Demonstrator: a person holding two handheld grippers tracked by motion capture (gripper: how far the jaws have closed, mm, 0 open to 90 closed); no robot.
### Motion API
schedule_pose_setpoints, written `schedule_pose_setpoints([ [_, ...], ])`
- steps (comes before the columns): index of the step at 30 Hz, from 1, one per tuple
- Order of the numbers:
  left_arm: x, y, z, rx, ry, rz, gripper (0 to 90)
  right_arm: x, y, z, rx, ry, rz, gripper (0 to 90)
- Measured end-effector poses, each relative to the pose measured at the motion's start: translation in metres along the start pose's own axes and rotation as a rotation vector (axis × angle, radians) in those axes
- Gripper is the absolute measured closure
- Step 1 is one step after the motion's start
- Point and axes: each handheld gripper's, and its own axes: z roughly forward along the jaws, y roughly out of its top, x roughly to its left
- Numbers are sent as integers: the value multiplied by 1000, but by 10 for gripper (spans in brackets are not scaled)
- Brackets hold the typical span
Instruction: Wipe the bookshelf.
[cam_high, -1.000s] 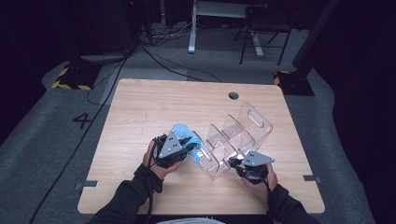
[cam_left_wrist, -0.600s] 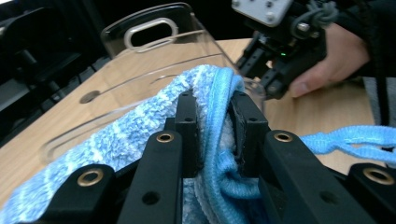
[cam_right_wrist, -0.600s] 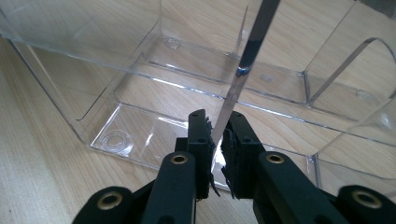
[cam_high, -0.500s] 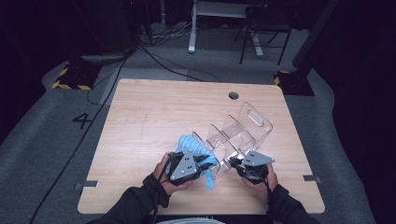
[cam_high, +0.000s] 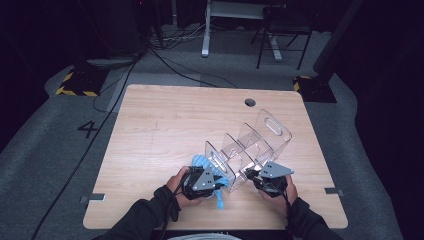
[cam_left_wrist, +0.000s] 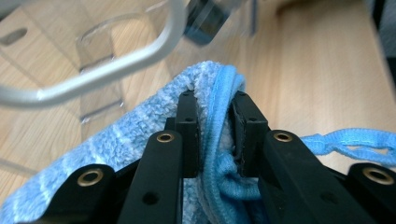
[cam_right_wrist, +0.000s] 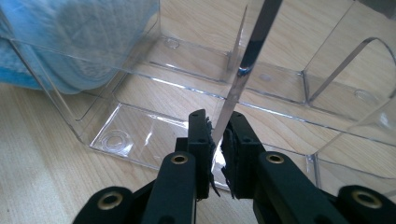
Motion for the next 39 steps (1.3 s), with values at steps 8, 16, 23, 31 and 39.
schedule_pose_setpoints([
  [8, 21, -10, 0, 54, 74, -60, 762, -1, 0, 1, -3, 2, -2, 818],
  [16, 45, -14, -20, -28, 188, -192, 761, 0, 0, 1, -4, 4, -2, 816],
  [23, 44, 4, -45, -172, 242, -183, 761, 0, 0, 2, -5, 5, 0, 816],
  [31, 24, 23, -56, -274, 182, -115, 761, 0, 1, 2, -2, 5, 0, 815],
  [39, -6, 31, -40, -284, 38, -75, 762, -1, 0, 1, 3, 5, 3, 817],
])
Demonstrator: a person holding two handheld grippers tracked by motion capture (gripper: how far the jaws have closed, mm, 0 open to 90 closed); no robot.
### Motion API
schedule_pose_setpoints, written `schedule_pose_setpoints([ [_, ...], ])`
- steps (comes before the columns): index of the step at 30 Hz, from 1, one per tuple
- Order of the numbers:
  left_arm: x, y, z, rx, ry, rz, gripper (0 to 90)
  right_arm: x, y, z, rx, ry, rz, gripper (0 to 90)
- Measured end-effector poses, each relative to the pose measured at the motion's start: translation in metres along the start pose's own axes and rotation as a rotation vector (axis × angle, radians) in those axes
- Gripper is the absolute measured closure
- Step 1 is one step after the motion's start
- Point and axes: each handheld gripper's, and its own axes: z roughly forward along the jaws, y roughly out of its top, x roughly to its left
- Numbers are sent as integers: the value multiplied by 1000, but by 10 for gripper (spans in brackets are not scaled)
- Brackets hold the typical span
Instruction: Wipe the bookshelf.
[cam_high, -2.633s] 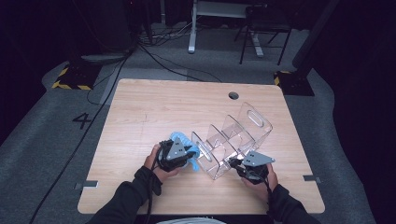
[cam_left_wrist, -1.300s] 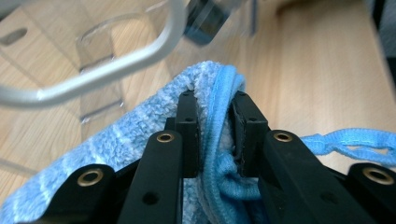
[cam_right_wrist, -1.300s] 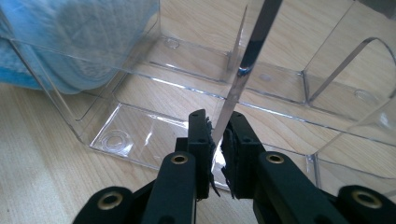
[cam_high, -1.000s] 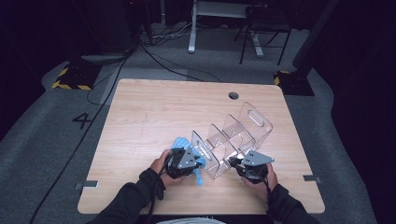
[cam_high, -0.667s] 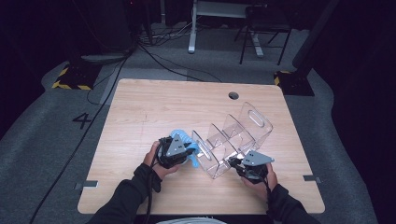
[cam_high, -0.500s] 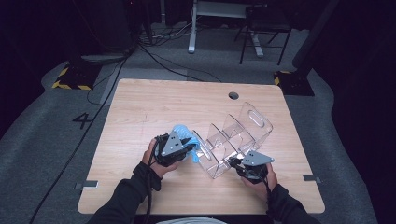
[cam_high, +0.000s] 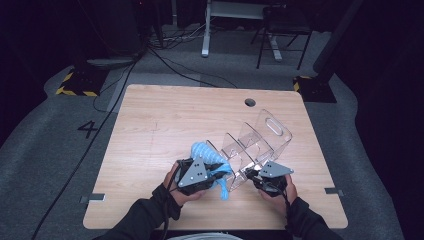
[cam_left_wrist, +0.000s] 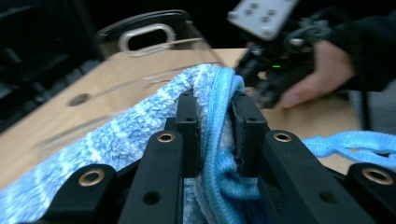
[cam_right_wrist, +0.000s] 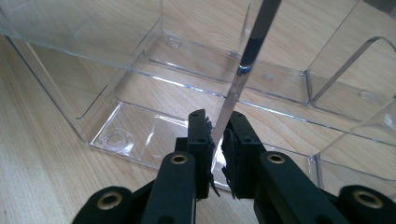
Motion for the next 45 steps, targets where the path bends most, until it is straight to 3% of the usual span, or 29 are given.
schedule_pose_setpoints([
  [5, -9, -14, 17, 91, -70, 26, 762, 0, 0, 0, 3, 0, 4, 818],
  [13, -6, -32, 32, 213, -86, 53, 762, -1, -1, 0, 4, -4, -1, 819],
  [15, -3, -37, 36, 236, -92, 27, 762, -1, -1, 0, 4, -6, -1, 820],
  [20, 3, -43, 39, 279, -83, 28, 762, -1, 0, 0, 6, -13, -3, 820],
  [24, 18, -51, 38, 324, -29, -5, 761, 0, 0, 0, 10, -19, -8, 820],
  [26, 18, -51, 38, 324, -29, -5, 761, 0, 0, 0, 10, -20, -8, 820],
  [28, 31, -54, 33, 338, 30, -36, 762, 0, 0, 0, 10, -19, -7, 820],
  [30, 34, -54, 31, 339, 51, -47, 763, -1, 0, 0, 8, -18, -5, 821],
  [31, 41, -53, 26, 321, 83, -67, 762, 0, 0, 0, 8, -17, -5, 820],
  [32, 41, -53, 26, 321, 83, -67, 763, 0, 0, 0, 8, -16, -5, 820],
  [33, 47, -50, 20, 287, 109, -91, 763, 0, 0, 1, 8, -15, -6, 820],
  [34, 47, -50, 20, 287, 109, -91, 763, 0, 0, 1, 8, -15, -6, 820],
  [37, 53, -41, 9, 222, 152, -104, 762, 0, 0, 1, 7, -12, -4, 819],
  [42, 58, -34, -1, 161, 194, -121, 762, 0, 0, 1, 5, -12, -6, 818],
  [45, 60, -28, -5, 126, 198, -125, 762, 0, 0, 1, 5, -11, -3, 818],
])
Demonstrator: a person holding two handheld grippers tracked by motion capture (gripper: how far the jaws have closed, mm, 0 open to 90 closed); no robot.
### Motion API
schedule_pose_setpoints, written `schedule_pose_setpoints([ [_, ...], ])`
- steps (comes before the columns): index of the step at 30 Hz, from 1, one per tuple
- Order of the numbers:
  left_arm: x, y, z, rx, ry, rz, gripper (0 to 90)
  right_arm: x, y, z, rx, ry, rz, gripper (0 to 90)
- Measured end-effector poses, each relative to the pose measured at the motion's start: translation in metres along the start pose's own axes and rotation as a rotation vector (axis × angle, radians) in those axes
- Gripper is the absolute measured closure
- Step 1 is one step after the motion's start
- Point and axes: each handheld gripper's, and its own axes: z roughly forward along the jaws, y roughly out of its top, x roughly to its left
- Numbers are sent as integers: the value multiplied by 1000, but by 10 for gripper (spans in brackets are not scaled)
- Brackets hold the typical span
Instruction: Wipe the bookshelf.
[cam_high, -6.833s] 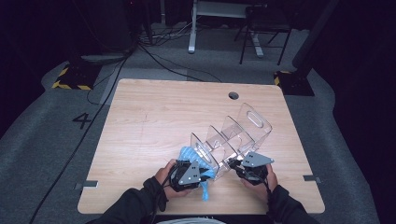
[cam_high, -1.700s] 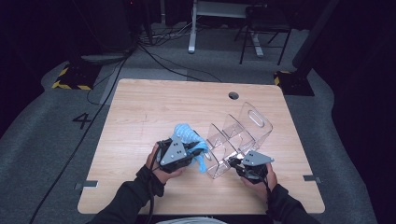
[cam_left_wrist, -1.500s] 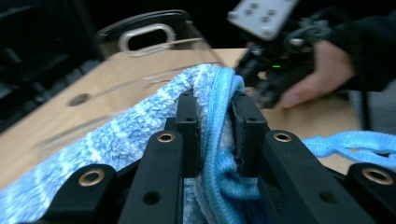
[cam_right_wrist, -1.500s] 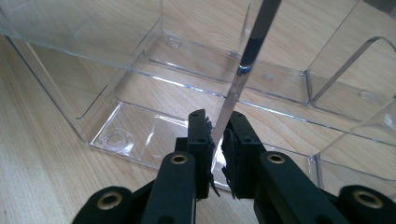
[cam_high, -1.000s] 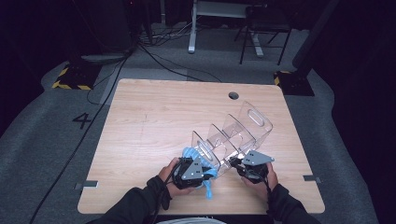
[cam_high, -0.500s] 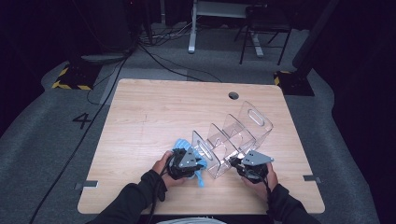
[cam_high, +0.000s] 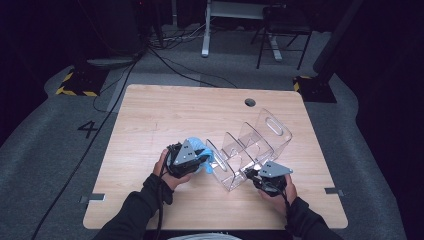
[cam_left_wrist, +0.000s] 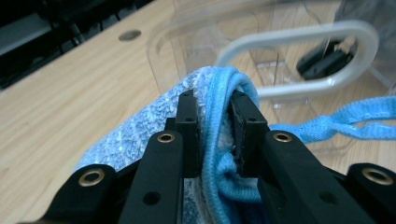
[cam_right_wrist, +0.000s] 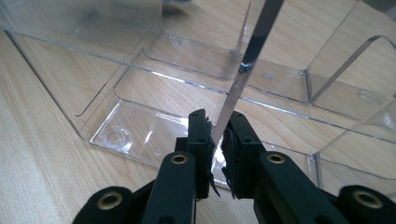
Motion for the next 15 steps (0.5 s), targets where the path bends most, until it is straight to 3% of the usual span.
schedule_pose_setpoints([
  [3, -1, 5, -4, -28, 2, 8, 762, 0, 0, 0, 1, 3, 0, 817],
  [7, -12, 16, -14, -83, 2, 61, 762, 0, 0, 0, 1, 4, -2, 817],
  [11, -28, 24, -19, -94, -32, 133, 762, 0, 0, 0, 3, 5, 0, 818],
  [15, -41, 26, -16, -100, -72, 153, 762, 0, 0, 0, 3, 4, 0, 817],
])
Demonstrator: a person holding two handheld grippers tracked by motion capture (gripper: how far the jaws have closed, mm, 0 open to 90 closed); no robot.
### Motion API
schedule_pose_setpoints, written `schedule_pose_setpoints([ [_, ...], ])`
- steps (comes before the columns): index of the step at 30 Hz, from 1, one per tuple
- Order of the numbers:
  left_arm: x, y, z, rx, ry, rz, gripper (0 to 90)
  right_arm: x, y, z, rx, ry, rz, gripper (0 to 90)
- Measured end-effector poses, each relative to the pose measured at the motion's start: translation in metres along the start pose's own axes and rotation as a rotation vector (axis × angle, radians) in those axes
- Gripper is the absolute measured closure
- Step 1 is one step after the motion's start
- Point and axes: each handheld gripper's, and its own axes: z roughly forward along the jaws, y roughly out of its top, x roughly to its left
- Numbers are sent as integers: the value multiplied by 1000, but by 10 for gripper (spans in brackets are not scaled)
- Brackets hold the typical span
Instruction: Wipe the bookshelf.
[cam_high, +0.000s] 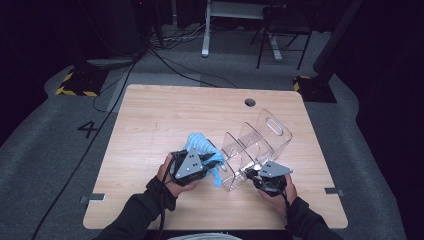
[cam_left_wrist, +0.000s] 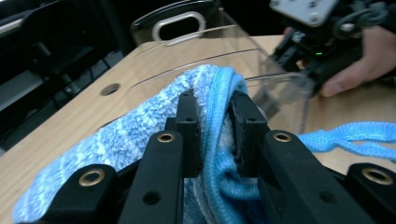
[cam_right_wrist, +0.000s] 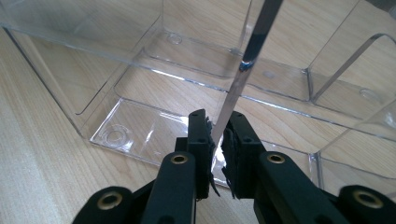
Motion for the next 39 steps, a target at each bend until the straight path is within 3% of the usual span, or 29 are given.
schedule_pose_setpoints([
  [6, -12, 1, 3, -11, -57, -6, 763, 0, 0, 0, 4, 2, 0, 818],
  [8, -21, 1, 7, -6, -110, 10, 762, 0, -1, 1, 5, 1, 2, 818],
  [12, -28, -2, 12, 5, -133, 13, 762, 0, -1, 1, 5, -3, 2, 818],
  [19, -38, -16, 27, 95, -167, 21, 762, 0, -1, 2, 5, -10, 1, 819],
  [23, -38, -25, 35, 152, -149, 58, 763, 0, -1, 2, 7, -14, 5, 822],
  [29, -21, -43, 44, 240, -96, 23, 764, 0, 1, 8, -3, -48, 23, 825],
  [32, -19, -46, 47, 290, -55, 48, 765, 1, 2, 11, -6, -59, 31, 825],
  [39, -12, -51, 48, 308, -22, 40, 765, 2, 6, 17, -10, -77, 34, 824],
])
